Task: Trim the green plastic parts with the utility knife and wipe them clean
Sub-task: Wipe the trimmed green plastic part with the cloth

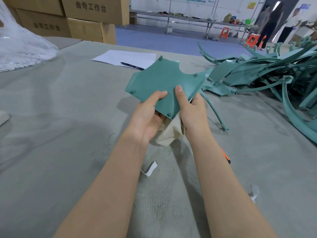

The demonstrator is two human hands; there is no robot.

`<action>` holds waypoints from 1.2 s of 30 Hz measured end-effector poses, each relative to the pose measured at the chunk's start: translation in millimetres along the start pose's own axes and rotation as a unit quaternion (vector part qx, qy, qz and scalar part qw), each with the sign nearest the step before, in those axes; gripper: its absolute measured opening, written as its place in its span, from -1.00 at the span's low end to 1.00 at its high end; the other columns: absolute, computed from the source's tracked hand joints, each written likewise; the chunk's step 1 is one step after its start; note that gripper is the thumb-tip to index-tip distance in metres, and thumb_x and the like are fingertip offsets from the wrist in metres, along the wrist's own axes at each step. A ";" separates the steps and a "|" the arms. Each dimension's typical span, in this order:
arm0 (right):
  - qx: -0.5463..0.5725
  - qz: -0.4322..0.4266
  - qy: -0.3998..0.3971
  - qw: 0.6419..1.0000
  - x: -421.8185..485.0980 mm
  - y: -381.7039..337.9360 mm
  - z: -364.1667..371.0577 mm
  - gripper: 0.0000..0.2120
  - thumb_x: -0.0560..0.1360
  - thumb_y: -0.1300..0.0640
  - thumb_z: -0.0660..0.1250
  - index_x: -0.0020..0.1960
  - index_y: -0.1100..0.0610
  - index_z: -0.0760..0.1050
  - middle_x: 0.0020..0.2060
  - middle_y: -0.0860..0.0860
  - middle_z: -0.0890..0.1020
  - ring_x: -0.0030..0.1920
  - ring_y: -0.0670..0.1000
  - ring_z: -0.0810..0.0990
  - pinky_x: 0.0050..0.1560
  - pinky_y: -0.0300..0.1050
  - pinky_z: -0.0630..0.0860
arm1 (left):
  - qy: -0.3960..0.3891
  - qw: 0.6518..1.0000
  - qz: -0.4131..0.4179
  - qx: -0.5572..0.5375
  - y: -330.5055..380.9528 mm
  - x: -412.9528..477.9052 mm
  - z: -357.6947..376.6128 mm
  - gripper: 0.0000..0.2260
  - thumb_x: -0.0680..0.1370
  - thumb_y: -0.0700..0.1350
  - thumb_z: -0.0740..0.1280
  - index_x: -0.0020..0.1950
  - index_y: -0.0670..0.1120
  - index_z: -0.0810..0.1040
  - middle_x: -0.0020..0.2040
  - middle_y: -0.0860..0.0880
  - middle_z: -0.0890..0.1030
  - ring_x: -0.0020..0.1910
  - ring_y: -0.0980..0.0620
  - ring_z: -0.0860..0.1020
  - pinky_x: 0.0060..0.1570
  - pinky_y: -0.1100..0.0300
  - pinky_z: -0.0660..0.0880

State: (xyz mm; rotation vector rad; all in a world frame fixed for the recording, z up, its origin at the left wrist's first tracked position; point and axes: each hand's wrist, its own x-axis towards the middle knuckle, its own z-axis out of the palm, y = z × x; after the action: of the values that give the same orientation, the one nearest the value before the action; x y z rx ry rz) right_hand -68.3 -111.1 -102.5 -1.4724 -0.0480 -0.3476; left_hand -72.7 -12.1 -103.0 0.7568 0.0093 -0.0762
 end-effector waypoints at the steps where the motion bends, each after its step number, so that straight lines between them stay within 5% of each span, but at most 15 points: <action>1: 0.003 0.000 0.002 1.000 0.0 -0.1 -0.1 -0.81 0.59 0.15 0.29 0.17 0.17 0.53 0.05 0.05 0.67 0.07 0.00 0.65 0.13 -0.01 0.58 | -0.004 1.000 -0.002 0.004 -0.3 -0.2 0.2 -0.82 0.55 -0.32 0.22 0.07 -0.16 0.56 -0.06 -0.09 0.65 -0.16 0.01 0.63 -0.17 0.21 0.61; 5: 0.025 -0.007 0.023 0.999 1.6 -2.7 -4.4 -0.81 0.59 0.15 0.30 0.19 0.16 0.49 0.11 0.07 0.64 0.14 0.04 0.62 0.21 0.07 0.54 | -0.050 0.998 -0.022 -0.011 2.9 -2.2 -0.9 -0.75 0.51 -0.35 0.15 0.10 -0.19 0.53 -0.06 -0.11 0.66 -0.11 -0.03 0.62 -0.15 0.18 0.62; 9: 0.080 -0.008 -0.003 0.997 6.1 -12.8 -26.1 -0.84 0.59 0.15 0.30 0.16 0.12 0.52 0.09 0.05 0.67 0.09 0.02 0.66 0.10 -0.07 0.60 | -0.102 0.991 -0.039 -0.080 25.6 -3.2 -16.2 -0.66 0.38 -0.01 0.35 0.08 -0.15 0.61 0.06 -0.13 0.63 0.05 -0.11 0.62 0.04 0.00 0.57; 13: 0.004 0.037 -0.134 0.990 2.2 -21.5 -48.5 -0.89 0.55 0.06 0.34 0.01 0.04 0.62 -0.07 0.01 0.73 -0.07 0.01 0.71 -0.13 -0.13 0.63 | -0.117 0.989 -0.063 0.061 32.3 -7.3 -26.5 -0.61 0.40 0.05 0.41 0.15 -0.12 0.63 0.15 -0.10 0.63 0.10 -0.07 0.61 0.08 0.05 0.54; 15: -0.028 0.041 -0.088 0.995 3.6 -22.1 -48.5 -0.81 0.56 -0.02 0.33 -0.10 0.04 0.65 -0.13 0.00 0.73 -0.12 -0.01 0.71 -0.15 -0.15 0.61 | -0.100 0.982 -0.075 0.145 28.6 -8.9 -24.1 -0.58 0.39 -0.03 0.44 0.21 -0.14 0.58 0.16 -0.11 0.64 0.11 -0.07 0.62 0.11 0.03 0.57; 18: 0.177 0.085 0.061 0.979 11.9 -23.7 -52.6 -0.55 0.59 -0.24 0.13 -0.17 0.08 0.55 -0.22 0.02 0.64 -0.18 0.05 0.63 -0.20 -0.11 0.56 | -0.110 0.986 -0.037 0.123 26.7 -11.6 -15.6 -0.69 0.46 -0.06 0.38 0.17 -0.14 0.57 0.06 -0.08 0.68 0.01 -0.01 0.66 0.00 0.10 0.61; 21: 0.420 0.082 0.053 0.902 7.1 -30.6 -47.1 -0.59 0.63 -0.13 0.02 -0.15 0.10 0.47 -0.26 0.03 0.57 -0.24 0.05 0.60 -0.14 -0.13 0.56 | -0.117 0.992 0.013 -0.046 24.7 -13.1 -2.2 -0.75 0.62 -0.04 0.17 0.14 -0.10 0.57 0.06 -0.04 0.68 0.04 0.01 0.65 0.15 0.06 0.55; 22: 0.411 0.067 0.037 0.908 1.5 -30.5 -40.6 -0.66 0.63 -0.04 0.06 -0.17 0.08 0.49 -0.28 0.00 0.60 -0.25 0.01 0.62 -0.14 -0.16 0.57 | -0.116 0.991 0.015 -0.066 20.5 -14.1 4.9 -0.71 0.64 -0.01 0.12 0.20 -0.11 0.54 0.14 -0.06 0.65 0.11 -0.01 0.61 0.24 0.03 0.48; 24: 0.209 0.001 0.007 0.978 -8.7 -23.5 -24.5 -0.80 0.60 0.18 0.18 -0.13 -0.03 0.47 -0.29 -0.17 0.63 -0.21 -0.19 0.61 -0.13 -0.29 0.52 | -0.102 0.994 0.003 -0.045 8.5 -15.4 18.7 -0.62 0.66 0.04 0.06 0.34 -0.13 0.45 0.29 -0.11 0.56 0.22 -0.05 0.53 0.31 0.03 0.40; 27: -0.034 -0.104 -0.031 0.994 -19.4 -12.1 8.0 -0.77 0.50 0.18 0.28 -0.02 -0.14 0.36 -0.13 -0.29 0.54 -0.03 -0.37 0.47 0.09 -0.45 0.40 | -0.057 0.998 -0.018 -0.029 -2.2 -16.2 24.7 -0.59 0.63 0.11 0.12 0.27 -0.14 0.52 0.09 -0.05 0.67 0.08 0.01 0.61 0.19 0.13 0.51; 29: -0.064 -0.150 -0.053 0.985 -19.3 -8.7 21.4 -0.81 0.51 0.18 0.29 0.00 -0.10 0.42 -0.08 -0.19 0.53 -0.03 -0.29 0.47 0.10 -0.36 0.42 | -0.033 0.997 -0.010 -0.064 -2.3 -15.4 21.6 -0.60 0.63 0.11 0.14 0.25 -0.14 0.54 0.06 -0.04 0.66 0.07 0.03 0.61 0.21 0.14 0.50; 32: -0.190 -0.145 -0.089 0.967 -16.6 -6.3 26.6 -0.79 0.57 0.23 0.25 0.19 0.10 0.50 0.14 0.04 0.59 0.27 0.03 0.49 0.35 0.09 0.35 | -0.016 0.991 -0.013 -0.129 0.8 -16.7 21.3 -0.54 0.63 0.12 0.17 0.42 -0.13 0.42 0.33 -0.04 0.52 0.32 0.02 0.47 0.41 0.05 0.30; 34: -0.210 -0.148 -0.100 0.961 -18.2 -4.4 25.3 -0.83 0.56 0.26 0.22 0.11 0.21 0.51 -0.02 0.02 0.60 0.14 0.05 0.53 0.23 0.16 0.41 | -0.018 0.993 -0.009 -0.119 4.2 -17.3 20.3 -0.60 0.64 0.12 0.13 0.29 -0.12 0.51 0.10 -0.01 0.58 0.15 0.09 0.51 0.28 0.20 0.37; 36: -0.204 -0.135 -0.122 0.962 -22.9 -8.4 27.7 -0.89 0.57 0.24 0.21 0.02 0.22 0.50 -0.19 0.00 0.55 -0.08 0.06 0.53 0.01 0.06 0.49 | -0.007 0.994 0.007 -0.112 6.7 -16.1 18.2 -0.65 0.64 0.13 0.10 -0.04 -0.09 0.54 -0.22 0.04 0.56 -0.15 0.16 0.54 -0.06 0.34 0.47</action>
State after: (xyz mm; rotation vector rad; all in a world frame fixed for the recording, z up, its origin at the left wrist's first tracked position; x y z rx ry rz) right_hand -87.3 -79.9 -97.0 -1.9188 -0.3983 -0.4118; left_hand -88.6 -18.7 -84.6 0.5321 0.0004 -0.0664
